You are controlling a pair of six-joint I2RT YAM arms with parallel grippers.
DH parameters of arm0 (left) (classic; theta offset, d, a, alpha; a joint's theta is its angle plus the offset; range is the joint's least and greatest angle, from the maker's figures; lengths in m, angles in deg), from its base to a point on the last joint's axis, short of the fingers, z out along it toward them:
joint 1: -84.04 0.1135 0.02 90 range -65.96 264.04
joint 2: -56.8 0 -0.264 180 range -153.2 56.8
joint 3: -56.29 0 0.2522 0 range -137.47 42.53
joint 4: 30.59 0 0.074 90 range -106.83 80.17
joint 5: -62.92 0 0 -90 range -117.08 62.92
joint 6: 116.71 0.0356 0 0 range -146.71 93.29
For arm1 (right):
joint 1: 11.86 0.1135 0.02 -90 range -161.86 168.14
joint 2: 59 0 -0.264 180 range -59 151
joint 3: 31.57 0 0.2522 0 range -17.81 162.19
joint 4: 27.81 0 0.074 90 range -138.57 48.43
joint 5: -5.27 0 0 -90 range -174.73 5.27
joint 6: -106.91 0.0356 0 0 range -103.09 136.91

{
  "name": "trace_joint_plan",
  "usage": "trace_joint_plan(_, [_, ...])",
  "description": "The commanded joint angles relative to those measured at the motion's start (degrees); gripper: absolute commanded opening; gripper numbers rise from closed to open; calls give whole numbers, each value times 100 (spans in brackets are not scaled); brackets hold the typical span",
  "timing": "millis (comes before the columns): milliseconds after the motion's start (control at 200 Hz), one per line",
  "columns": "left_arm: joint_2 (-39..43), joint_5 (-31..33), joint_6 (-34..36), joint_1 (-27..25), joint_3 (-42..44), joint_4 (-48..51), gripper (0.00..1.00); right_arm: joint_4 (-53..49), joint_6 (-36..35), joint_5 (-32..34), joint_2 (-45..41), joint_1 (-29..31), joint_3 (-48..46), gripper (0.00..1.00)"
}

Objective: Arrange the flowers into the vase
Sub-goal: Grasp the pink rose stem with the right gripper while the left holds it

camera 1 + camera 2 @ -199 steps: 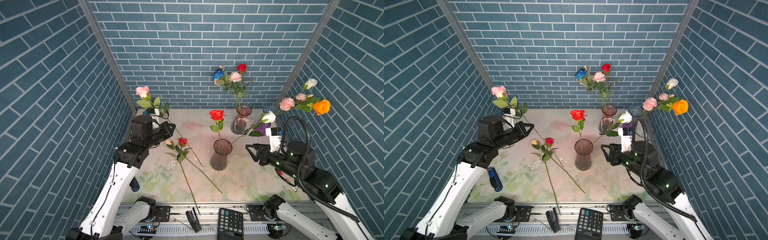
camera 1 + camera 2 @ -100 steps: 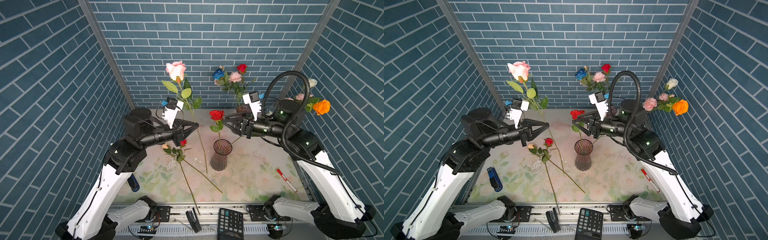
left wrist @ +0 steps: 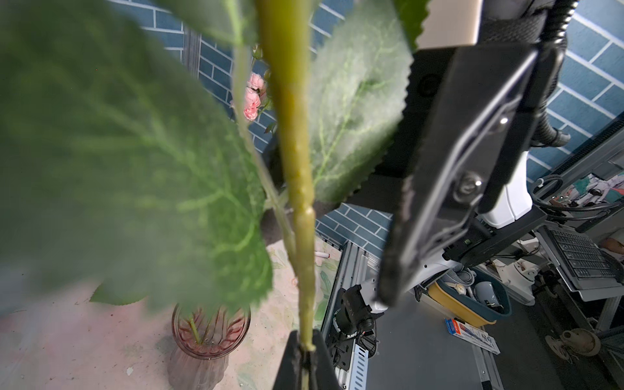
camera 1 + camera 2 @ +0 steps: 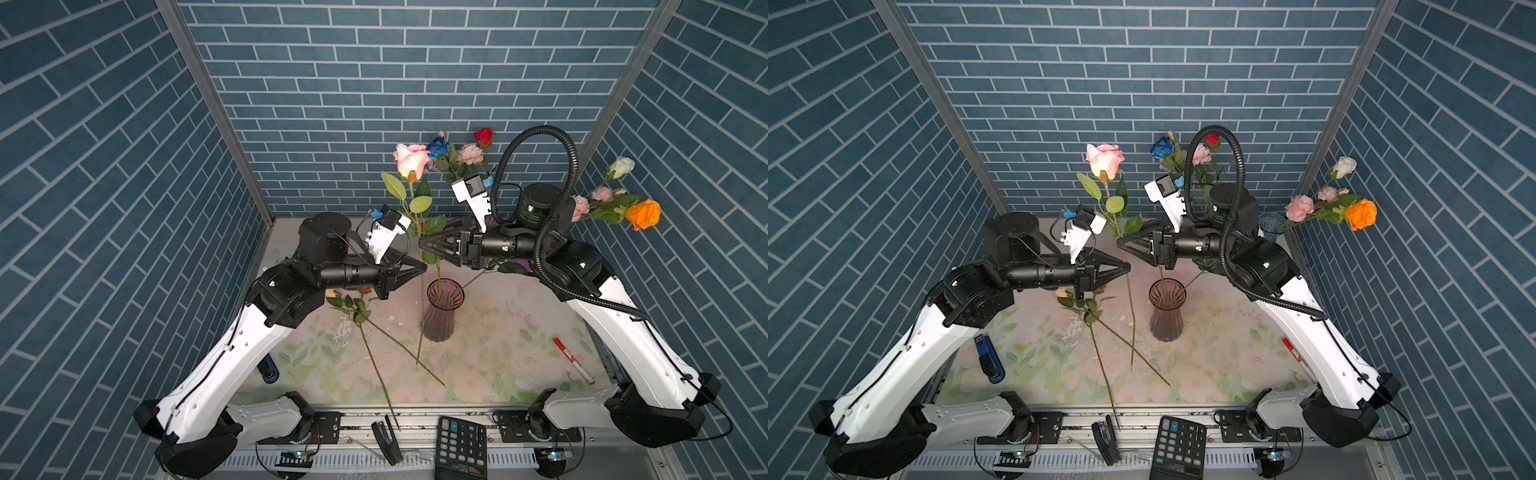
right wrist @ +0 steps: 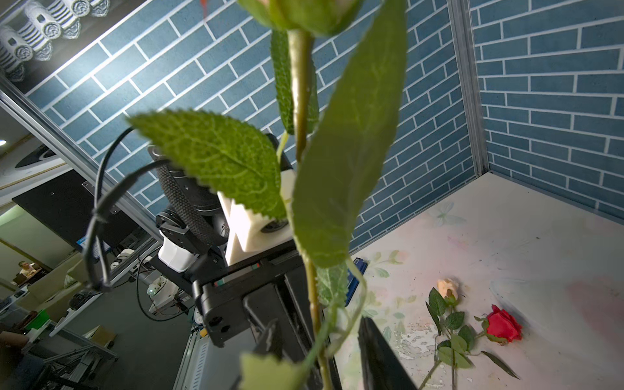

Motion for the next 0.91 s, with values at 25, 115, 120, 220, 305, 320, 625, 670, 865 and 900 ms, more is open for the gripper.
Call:
trace_joint_plan(25, [6, 71, 60, -97, -198, -22, 0, -153, 65, -25, 47, 36, 146, 35])
trace_joint_plan(115, [-30, 94, 48, -124, -231, -33, 0, -202, 69, -77, 88, 81, 134, 31])
trace_joint_plan(120, [-31, 96, 49, -124, -232, -36, 0, -199, 69, -82, 90, 87, 131, 31])
trace_joint_plan(220, [-81, 128, 57, -133, -307, -5, 0, -231, 69, -135, 88, 140, 62, 29])
trace_joint_plan(305, [-116, 277, 83, -134, -360, 67, 0, -225, 75, -181, 49, 189, -24, 28])
trace_joint_plan(320, [-125, 319, 83, -133, -376, 88, 0, -222, 75, -194, 36, 198, -40, 28])
trace_joint_plan(625, [-234, 465, 59, -133, -484, 153, 1, -170, 104, 22, -222, 298, -268, 0])
trace_joint_plan(670, [-212, 482, 59, -133, -450, 135, 11, -166, 85, 102, -270, 292, -252, 0])
trace_joint_plan(865, [111, 864, 110, -128, -4, 86, 48, -645, -352, 697, -236, 287, 292, 0])
trace_joint_plan(900, [171, 948, 120, -124, 82, 91, 49, -808, -488, 887, -224, 287, 432, 0])
